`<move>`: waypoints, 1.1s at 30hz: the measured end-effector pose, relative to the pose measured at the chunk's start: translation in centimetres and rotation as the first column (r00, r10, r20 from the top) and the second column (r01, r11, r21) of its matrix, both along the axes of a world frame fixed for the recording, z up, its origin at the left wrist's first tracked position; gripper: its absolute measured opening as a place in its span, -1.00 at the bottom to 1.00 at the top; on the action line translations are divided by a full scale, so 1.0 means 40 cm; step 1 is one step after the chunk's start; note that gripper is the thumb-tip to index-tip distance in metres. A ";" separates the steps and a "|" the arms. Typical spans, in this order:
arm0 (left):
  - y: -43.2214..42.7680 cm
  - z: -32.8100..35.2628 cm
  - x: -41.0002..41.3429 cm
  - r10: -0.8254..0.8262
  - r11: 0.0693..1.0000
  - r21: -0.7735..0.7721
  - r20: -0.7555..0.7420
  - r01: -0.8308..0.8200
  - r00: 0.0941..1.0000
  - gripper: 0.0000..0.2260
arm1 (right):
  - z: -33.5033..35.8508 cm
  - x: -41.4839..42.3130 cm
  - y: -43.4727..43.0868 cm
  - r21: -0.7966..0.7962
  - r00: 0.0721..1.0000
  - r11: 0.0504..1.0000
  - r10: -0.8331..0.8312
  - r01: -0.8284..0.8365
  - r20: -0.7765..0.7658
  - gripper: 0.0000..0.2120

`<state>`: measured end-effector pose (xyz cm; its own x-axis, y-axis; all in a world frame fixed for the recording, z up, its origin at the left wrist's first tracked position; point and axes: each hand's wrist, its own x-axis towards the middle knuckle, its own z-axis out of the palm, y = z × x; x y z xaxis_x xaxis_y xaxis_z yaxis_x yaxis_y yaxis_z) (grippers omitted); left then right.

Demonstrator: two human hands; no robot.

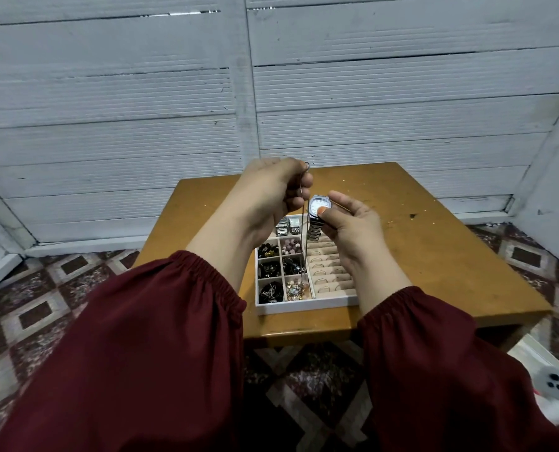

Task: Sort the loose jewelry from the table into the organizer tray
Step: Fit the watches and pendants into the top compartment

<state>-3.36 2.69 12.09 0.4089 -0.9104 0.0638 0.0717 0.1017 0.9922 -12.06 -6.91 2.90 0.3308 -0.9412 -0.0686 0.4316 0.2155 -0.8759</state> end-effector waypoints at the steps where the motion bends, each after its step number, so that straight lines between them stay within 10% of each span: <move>1: 0.000 -0.004 -0.001 0.003 1.000 0.003 -0.004 -0.003 1.000 -0.81 | 0.000 -0.001 0.001 0.003 1.000 1.000 0.000 0.000 0.007 -0.70; 33: -0.002 -0.173 0.030 0.018 0.976 0.218 0.019 -0.021 1.000 -0.84 | 0.002 -0.013 0.019 0.001 1.000 1.000 0.000 0.000 -0.031 -0.70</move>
<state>-2.17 2.59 5.17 0.4272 -0.8949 -0.1288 0.0548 -0.1166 0.9917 -12.58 -6.13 2.97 0.3283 -0.9412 -0.0799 0.4047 0.2165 -0.8884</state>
